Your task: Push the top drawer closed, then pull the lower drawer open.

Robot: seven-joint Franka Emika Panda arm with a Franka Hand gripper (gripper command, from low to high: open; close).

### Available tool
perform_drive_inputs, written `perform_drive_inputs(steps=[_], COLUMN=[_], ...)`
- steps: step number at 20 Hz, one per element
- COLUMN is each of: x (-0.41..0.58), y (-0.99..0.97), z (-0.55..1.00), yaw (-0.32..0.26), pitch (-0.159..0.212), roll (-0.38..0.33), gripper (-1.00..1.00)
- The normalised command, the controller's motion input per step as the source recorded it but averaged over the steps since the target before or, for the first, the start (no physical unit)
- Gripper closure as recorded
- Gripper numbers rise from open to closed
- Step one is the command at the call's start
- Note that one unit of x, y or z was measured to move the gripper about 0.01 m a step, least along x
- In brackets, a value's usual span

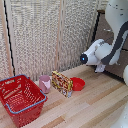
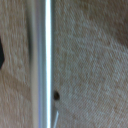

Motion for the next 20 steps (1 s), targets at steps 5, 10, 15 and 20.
perform_drive_inputs(steps=[5, 10, 15, 20], x=[0.000, 0.000, 0.000, 0.000], y=[-0.22, -0.27, -0.24, 0.07], z=[-0.03, 0.00, 0.00, 0.00], yaw=[0.085, 0.089, 0.092, 0.061], pitch=[-0.003, 0.000, 0.000, -0.008], roll=[0.063, 0.101, 0.058, 0.008], gripper=[1.00, 1.00, 1.00, 1.00])
